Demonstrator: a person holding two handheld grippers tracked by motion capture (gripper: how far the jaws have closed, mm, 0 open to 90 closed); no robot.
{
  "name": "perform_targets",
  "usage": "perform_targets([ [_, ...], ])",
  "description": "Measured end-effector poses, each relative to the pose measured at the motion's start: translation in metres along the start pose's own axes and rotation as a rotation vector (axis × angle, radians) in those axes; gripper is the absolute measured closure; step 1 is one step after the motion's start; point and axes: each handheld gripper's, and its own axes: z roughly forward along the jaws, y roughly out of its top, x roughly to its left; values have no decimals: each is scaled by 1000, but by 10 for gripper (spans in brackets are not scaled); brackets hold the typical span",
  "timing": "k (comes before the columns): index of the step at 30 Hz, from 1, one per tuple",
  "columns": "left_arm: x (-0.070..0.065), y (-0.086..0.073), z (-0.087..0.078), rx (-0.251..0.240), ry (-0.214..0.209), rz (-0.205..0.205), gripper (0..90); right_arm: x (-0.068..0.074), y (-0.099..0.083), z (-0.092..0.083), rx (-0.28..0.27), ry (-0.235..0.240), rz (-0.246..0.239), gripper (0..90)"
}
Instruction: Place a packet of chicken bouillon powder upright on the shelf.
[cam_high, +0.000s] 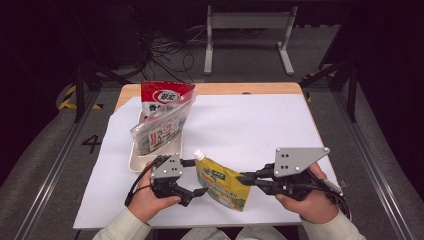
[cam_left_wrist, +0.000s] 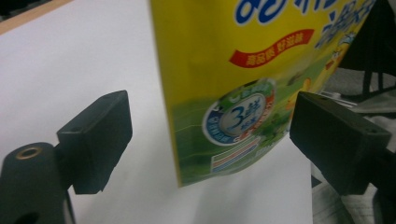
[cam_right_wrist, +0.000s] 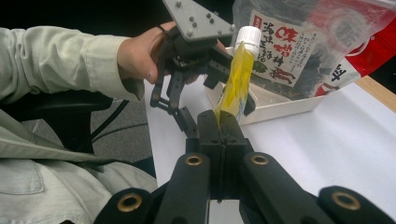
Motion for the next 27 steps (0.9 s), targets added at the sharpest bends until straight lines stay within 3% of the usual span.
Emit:
perform_targets([
  [2, 0, 0, 4, -9, -41, 6, 182, -2, -1, 1, -7, -3, 6, 900],
  [4, -3, 2, 6, 18, -35, 26, 212, -5, -2, 1, -13, -15, 13, 900],
  [7, -3, 2, 5, 21, -31, 29, 251, -9, -5, 0, -30, -32, 37, 900],
  [11, -2, 3, -1, -23, -47, 20, 298, -20, -11, -1, -91, -45, 99, 900],
  [14, -1, 2, -3, -45, -96, 6, 373, -23, -12, -1, -121, -63, 115, 899],
  [16, -2, 2, -3, -42, -112, 11, 452, -23, -13, -2, -135, -76, 118, 900],
  [17, -5, 3, 1, -14, -124, 35, 471, -24, -13, -2, -143, -80, 123, 900],
  [21, -10, 5, 8, 30, -117, 50, 503, -23, -13, -1, -147, -84, 120, 899],
  [25, -6, 4, 8, 28, -120, 17, 596, -22, -13, 0, -137, -91, 109, 899],
  [27, -2, 2, 8, -4, -146, -24, 524, -21, -13, 0, -133, -84, 99, 899],
])
